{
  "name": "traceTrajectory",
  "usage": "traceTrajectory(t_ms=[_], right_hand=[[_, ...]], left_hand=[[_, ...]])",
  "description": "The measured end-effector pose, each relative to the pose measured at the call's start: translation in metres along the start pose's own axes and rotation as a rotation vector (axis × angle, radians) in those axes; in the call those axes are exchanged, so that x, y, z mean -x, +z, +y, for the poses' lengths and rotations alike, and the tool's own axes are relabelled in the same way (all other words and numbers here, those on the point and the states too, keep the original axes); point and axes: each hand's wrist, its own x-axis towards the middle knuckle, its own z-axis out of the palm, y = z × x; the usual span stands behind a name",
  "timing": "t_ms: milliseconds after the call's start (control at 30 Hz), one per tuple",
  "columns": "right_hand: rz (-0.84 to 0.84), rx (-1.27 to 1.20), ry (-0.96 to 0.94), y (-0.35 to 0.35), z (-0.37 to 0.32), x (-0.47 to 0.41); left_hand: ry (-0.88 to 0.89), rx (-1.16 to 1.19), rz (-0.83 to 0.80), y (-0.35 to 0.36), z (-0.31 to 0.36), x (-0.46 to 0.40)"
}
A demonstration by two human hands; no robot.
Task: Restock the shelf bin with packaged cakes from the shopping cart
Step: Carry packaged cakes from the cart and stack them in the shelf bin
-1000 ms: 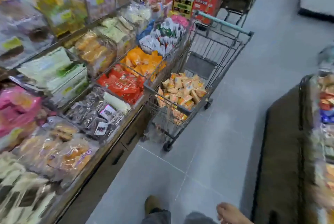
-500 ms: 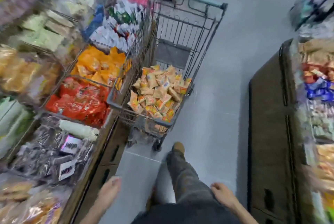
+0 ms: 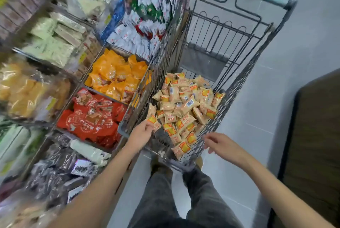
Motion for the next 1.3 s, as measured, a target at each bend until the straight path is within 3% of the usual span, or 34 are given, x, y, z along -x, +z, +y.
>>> traceTrajectory(t_ms=[100, 300, 400, 533, 733, 833, 900, 967, 1067, 1133, 1233, 1300], right_hand=[[0.035, 0.031, -0.029, 0.001, -0.027, -0.037], [0.083, -0.108, 0.234, 0.057, -0.019, -0.111], [0.103, -0.075, 0.304, 0.090, 0.003, -0.143], [0.136, -0.156, 0.416, 0.113, 0.025, -0.172], [0.155, -0.297, 0.528, 0.121, 0.038, -0.189], [0.166, -0.374, 0.531, 0.123, 0.035, -0.183], [0.196, -0.483, 0.544, 0.124, 0.027, -0.176], [0.212, -0.623, 0.564, 0.126, 0.016, -0.167], [0.166, -0.939, 0.539, 0.131, 0.004, -0.153], [0.214, -1.132, 0.501, 0.135, -0.001, -0.145], [0.461, -1.034, 0.529, 0.136, 0.003, -0.137], [0.552, -0.979, 0.520, 0.134, 0.012, -0.131]], left_hand=[[-0.077, -0.153, -0.112, 0.000, -0.005, -0.052], [-0.153, -0.313, -0.183, 0.043, -0.039, -0.139], [-0.174, -0.414, -0.155, 0.066, -0.056, -0.172], [-0.132, -0.578, -0.002, 0.080, -0.069, -0.197], [-0.115, -0.591, -0.061, 0.081, -0.064, -0.207], [-0.183, -0.426, -0.057, 0.072, -0.054, -0.193], [-0.268, -0.069, -0.085, 0.065, -0.046, -0.178], [-0.310, 0.268, -0.175, 0.060, -0.036, -0.156], [-0.299, 0.512, -0.367, 0.065, -0.025, -0.109], [-0.312, 0.544, -0.459, 0.073, -0.023, -0.081], [-0.309, 0.475, -0.603, 0.085, -0.022, -0.064], [-0.244, 0.342, -0.593, 0.087, -0.022, -0.075]])
